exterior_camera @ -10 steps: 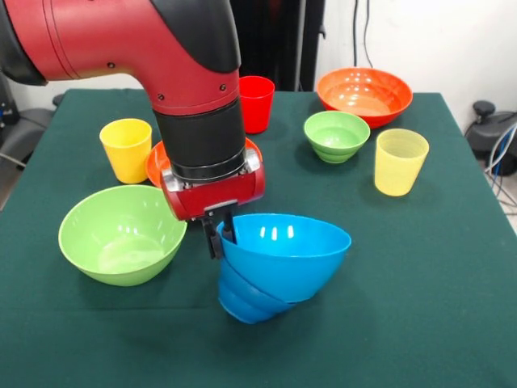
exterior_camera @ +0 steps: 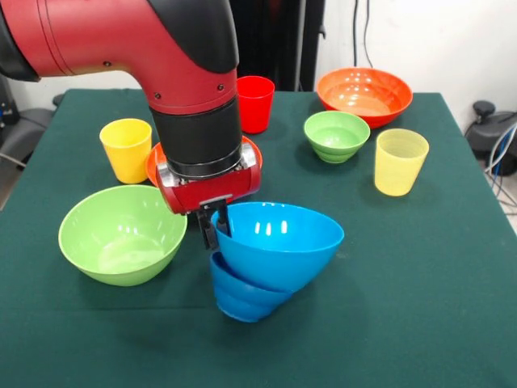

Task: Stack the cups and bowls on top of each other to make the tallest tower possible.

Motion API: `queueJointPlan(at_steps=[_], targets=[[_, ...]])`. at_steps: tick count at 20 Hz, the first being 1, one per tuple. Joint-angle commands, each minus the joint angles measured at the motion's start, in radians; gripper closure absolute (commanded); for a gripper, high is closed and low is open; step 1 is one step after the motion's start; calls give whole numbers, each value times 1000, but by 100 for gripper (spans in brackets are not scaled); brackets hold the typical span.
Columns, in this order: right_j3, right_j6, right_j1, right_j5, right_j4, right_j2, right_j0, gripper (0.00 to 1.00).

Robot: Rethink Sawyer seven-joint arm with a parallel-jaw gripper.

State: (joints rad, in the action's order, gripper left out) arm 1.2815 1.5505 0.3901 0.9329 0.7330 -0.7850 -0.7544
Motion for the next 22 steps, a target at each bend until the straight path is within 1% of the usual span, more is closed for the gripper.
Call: queueJointPlan(at_steps=[1, 8, 13, 18, 22], targets=[[-22, -284, 47, 82, 38, 35, 8, 100], [-42, -288, 42, 80, 50, 40, 15, 100], [-48, -278, 40, 26, 72, 40, 13, 100], [-78, -284, 27, 44, 84, 50, 23, 100], [-69, -287, 22, 50, 81, 53, 22, 100]])
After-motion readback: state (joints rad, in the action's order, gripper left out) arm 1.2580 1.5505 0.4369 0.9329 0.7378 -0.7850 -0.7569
